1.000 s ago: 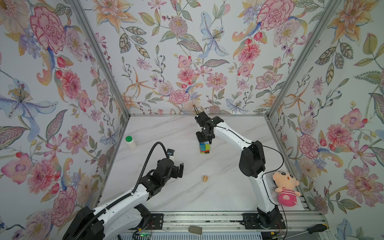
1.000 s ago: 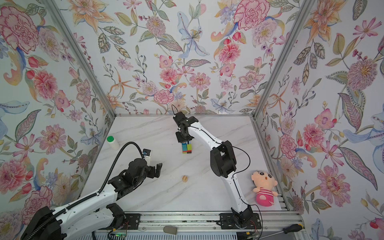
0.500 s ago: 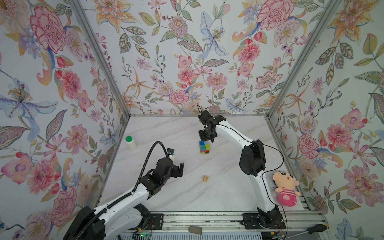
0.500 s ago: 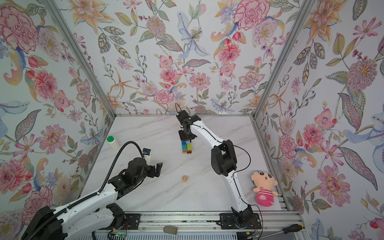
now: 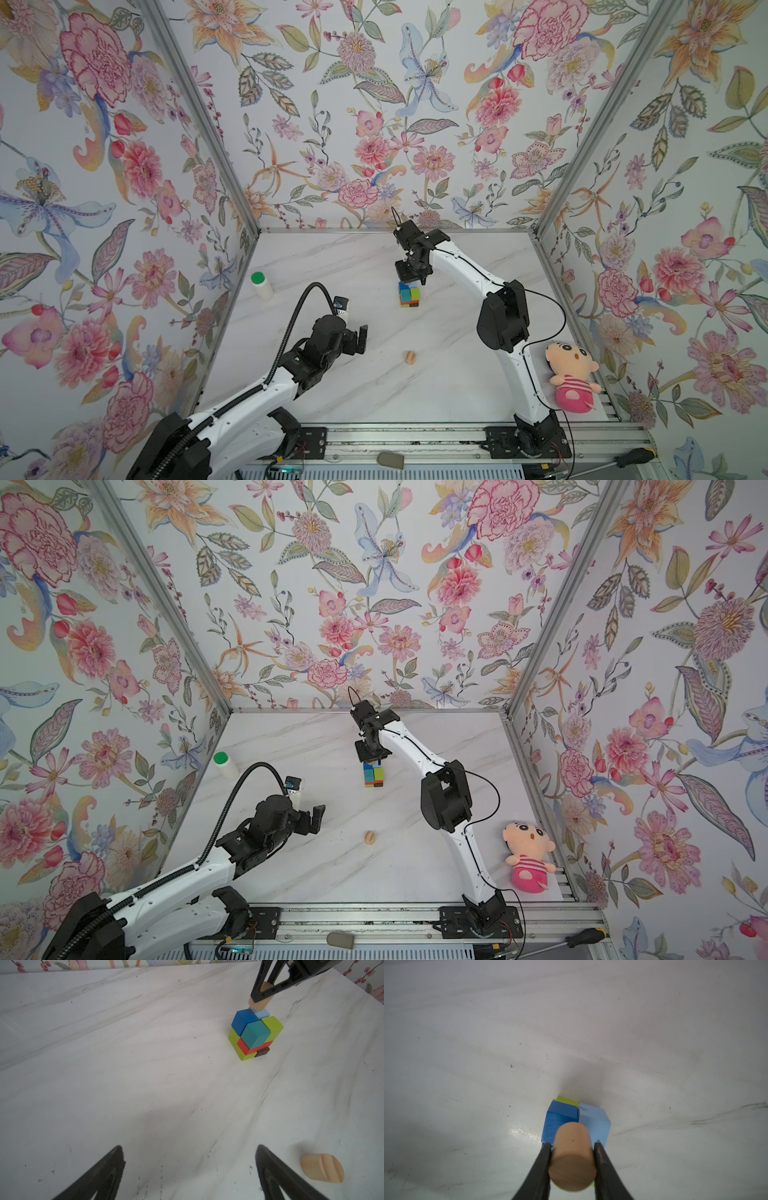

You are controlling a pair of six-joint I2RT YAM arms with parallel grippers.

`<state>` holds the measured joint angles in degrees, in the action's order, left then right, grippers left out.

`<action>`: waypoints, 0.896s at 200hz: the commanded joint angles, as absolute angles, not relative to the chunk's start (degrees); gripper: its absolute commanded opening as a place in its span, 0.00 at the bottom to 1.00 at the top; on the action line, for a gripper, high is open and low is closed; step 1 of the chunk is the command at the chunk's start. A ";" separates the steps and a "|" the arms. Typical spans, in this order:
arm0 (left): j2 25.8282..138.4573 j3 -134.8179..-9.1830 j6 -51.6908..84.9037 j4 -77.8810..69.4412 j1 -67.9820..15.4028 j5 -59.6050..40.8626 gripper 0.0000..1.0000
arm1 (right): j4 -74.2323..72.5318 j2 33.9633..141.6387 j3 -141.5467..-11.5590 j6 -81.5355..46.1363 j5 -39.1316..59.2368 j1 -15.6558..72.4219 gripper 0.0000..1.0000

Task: Build the wood block tower
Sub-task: 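Lower the wooden cylinder onto the top of the stack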

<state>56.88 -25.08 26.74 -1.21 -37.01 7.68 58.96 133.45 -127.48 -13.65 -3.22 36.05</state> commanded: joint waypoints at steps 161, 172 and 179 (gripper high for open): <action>55.57 -26.32 25.95 -1.01 -35.95 7.47 0.99 | 60.66 135.25 -131.61 -12.82 -2.06 36.74 0.57; 55.34 -26.37 25.90 -0.89 -35.95 7.56 0.99 | 60.66 134.57 -131.92 -12.77 -2.17 36.74 0.59; 55.22 -26.32 25.99 -0.87 -35.88 7.56 0.99 | 60.68 134.02 -131.93 -12.77 -2.35 36.73 0.59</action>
